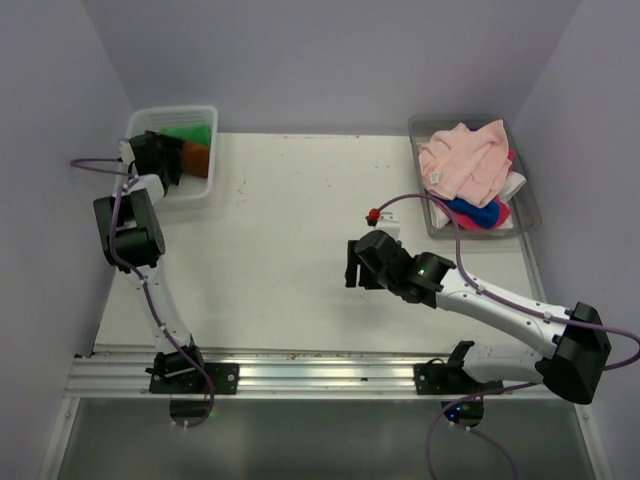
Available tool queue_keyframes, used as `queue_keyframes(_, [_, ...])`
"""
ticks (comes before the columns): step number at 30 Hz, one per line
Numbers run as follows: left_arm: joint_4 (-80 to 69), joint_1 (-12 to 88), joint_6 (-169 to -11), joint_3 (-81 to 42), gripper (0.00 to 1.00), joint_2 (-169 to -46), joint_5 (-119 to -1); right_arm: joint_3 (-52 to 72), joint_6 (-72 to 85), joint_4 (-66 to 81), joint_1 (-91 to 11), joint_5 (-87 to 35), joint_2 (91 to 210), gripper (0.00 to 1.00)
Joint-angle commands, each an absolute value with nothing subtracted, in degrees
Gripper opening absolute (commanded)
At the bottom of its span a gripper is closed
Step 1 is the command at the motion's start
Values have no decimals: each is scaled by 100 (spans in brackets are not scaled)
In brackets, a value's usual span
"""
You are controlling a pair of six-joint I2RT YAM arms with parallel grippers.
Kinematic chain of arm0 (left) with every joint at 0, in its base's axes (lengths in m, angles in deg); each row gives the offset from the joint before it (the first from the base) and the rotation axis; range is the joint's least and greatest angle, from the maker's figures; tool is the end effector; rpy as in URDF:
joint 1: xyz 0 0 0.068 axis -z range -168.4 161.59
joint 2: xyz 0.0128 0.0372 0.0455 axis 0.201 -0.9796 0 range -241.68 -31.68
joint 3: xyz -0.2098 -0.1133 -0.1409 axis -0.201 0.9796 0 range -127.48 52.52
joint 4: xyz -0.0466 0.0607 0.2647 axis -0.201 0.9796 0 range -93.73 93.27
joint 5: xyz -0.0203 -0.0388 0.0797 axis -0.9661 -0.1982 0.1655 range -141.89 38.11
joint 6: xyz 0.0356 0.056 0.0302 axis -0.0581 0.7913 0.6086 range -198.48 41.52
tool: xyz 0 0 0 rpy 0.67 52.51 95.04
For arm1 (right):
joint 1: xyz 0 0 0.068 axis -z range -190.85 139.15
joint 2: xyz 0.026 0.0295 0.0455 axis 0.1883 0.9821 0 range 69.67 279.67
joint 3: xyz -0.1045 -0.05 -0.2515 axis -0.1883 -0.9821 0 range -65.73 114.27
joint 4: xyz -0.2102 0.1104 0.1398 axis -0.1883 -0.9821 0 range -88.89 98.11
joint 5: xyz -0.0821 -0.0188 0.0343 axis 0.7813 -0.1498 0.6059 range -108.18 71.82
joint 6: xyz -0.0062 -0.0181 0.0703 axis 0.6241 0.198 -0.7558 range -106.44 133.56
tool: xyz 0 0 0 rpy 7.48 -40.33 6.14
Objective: Roll the towels
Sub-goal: Place the rolled towel into the container
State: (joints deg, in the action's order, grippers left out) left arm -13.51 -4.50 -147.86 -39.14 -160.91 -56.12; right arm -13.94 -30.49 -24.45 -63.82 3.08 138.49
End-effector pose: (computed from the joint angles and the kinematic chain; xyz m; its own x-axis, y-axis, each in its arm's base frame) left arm 0.5309 0.1485 0.1477 0.0424 -0.9593 -0.2793 -0.4944 0.2227 -0.8402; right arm 0.1825 0.2054 0.2456 -0.7484 0.0839 -0.6579 -0.1141 0.9609 0.2523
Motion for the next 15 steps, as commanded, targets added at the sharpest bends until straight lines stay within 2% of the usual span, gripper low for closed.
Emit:
queue_keyframes(1, [-1542, -502, -14659, -3775, 100, -15561, -5445, -1343, -3030, -2379, -6394, 248, 13568, 72])
queue_keyframes(15, [-989, -502, -14000, -3204, 100, -14481, -5234, -1809, -3083, -2292, -6403, 222, 12918, 71])
